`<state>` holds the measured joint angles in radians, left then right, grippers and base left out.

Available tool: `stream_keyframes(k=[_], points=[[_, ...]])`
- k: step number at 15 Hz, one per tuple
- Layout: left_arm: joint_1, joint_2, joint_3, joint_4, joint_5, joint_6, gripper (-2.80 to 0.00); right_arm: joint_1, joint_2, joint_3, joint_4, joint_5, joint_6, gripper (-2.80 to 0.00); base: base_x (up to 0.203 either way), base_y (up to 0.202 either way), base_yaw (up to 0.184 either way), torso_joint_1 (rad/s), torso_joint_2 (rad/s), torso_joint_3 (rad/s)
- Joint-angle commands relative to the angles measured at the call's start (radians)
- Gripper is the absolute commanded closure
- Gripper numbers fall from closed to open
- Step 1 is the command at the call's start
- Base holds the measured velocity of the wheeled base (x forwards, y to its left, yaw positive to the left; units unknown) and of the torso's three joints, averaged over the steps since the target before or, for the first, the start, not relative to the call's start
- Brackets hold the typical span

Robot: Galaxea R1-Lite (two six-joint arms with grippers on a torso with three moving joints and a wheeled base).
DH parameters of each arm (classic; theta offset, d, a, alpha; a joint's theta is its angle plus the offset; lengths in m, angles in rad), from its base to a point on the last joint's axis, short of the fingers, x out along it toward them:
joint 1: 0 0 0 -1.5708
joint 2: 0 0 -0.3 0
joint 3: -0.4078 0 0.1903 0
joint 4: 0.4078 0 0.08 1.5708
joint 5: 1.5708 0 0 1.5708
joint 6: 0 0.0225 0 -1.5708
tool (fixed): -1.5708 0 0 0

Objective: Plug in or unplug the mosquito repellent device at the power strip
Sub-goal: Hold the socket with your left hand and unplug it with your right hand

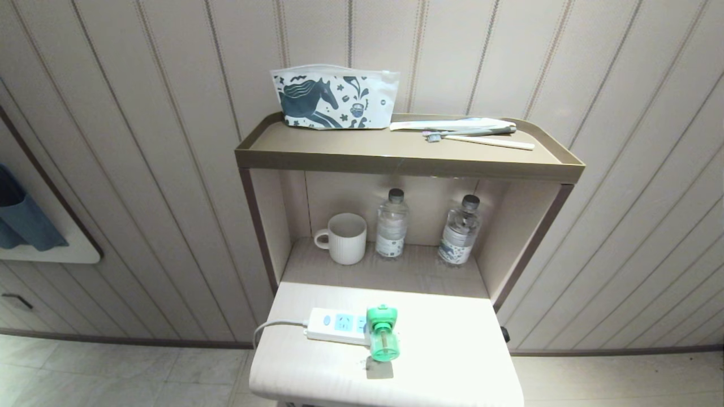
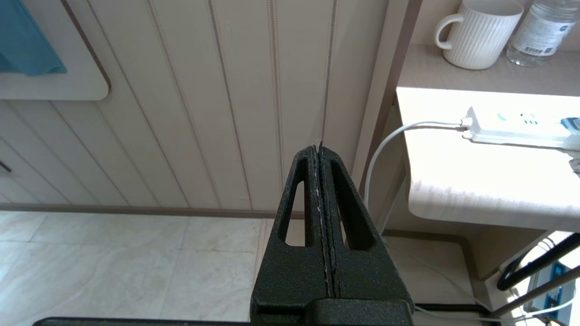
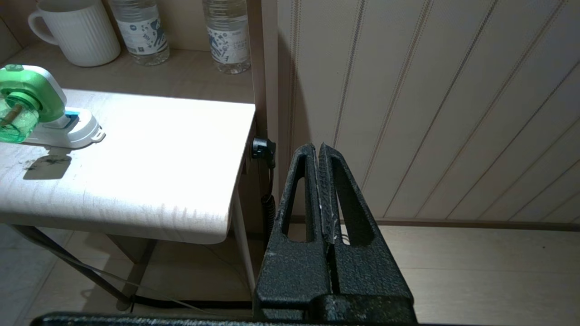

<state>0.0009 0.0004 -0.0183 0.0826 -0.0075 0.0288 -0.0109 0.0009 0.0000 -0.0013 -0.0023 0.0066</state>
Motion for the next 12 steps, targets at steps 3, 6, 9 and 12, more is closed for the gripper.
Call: stream_keyframes(k=[3,6,9,12], points=[[0.001,0.0,0.0,0.0,0.0,0.0,0.0,0.0,0.002,0.0,0.0,0.002,-0.004,0.0,0.0,0.0,0.0,0.0,0.0,0.0],[0.001,0.0,0.0,0.0,0.0,0.0,0.0,0.0,0.0,-0.013,0.032,-0.002,-0.011,0.0,0.0,0.0,0.0,0.0,0.0,0.0],[0.001,0.0,0.0,0.0,0.0,0.0,0.0,0.0,0.0,-0.063,0.046,-0.001,-0.022,0.0,0.0,0.0,0.0,0.0,0.0,0.0],[0.001,0.0,0.0,0.0,0.0,0.0,0.0,0.001,0.03,-0.358,0.182,0.019,-0.021,0.0,0.0,0.0,0.0,0.0,0.0,0.0]])
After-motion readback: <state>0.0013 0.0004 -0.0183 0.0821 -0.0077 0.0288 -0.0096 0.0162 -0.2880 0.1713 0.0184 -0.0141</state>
